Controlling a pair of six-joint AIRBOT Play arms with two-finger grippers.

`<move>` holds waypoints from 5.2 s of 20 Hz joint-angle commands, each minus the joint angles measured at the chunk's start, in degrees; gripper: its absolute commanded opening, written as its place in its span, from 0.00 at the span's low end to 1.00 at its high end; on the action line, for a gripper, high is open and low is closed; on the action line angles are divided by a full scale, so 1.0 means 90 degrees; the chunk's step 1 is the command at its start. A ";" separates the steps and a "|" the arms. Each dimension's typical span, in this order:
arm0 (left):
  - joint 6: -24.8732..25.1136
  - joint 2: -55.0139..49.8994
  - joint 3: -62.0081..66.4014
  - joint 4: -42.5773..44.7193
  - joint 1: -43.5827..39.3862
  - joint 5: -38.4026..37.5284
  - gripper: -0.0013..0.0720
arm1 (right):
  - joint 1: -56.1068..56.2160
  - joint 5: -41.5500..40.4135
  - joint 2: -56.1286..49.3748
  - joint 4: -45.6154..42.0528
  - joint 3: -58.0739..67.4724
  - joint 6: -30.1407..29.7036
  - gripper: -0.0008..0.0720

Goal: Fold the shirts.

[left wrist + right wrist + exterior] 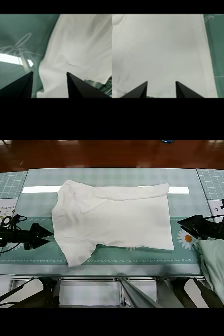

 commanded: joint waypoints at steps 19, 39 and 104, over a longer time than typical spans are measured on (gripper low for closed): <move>0.1042 -0.1188 0.0469 -0.0313 -0.1190 0.0495 0.05 | -0.0658 0.0342 0.0063 -0.2183 -0.0432 0.1613 0.58; 0.1020 -0.1190 0.0593 -0.0291 -0.1059 0.0634 0.05 | 0.0811 -0.0981 -0.2363 -0.0323 -0.0678 0.0923 0.56; -0.1185 -0.3917 0.7422 0.1071 -0.3184 0.0078 0.05 | 0.1768 0.0294 -0.6290 -0.1078 0.7378 0.0886 0.04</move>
